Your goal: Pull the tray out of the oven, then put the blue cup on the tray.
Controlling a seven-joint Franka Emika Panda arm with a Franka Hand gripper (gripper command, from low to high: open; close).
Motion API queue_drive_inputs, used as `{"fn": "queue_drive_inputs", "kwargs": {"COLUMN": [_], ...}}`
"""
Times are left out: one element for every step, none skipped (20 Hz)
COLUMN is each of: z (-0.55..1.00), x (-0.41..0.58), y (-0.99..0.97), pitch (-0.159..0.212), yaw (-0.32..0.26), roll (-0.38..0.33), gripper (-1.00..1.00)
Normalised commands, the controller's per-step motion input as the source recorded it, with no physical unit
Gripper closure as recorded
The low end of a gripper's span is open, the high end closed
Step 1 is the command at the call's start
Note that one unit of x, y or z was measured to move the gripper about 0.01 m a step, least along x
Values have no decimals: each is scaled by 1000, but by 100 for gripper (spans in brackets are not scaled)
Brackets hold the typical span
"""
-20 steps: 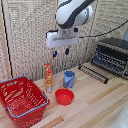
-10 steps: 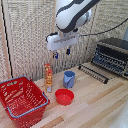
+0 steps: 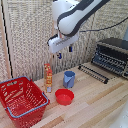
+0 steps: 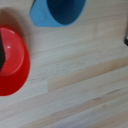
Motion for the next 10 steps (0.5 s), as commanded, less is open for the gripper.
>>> {"fn": "queue_drive_inputs", "kwargs": {"z": [3, 0, 0, 0, 0, 0, 0, -29, -109, -143], "x": [0, 0, 0, 0, 0, 0, 0, 0, 0, 0], "y": [-340, -343, -346, -363, -371, -386, -411, -511, -586, -597], "pitch": [-44, -46, -47, -43, -41, -34, -27, 0, 0, 0], "yaw": [81, 84, 88, 88, 88, 89, 84, 51, 25, 17], "roll": [-317, -315, -314, -311, -308, -305, -304, -319, -331, -342], "gripper": [-100, -100, -100, -100, -100, -100, -100, -100, -100, -100]}}
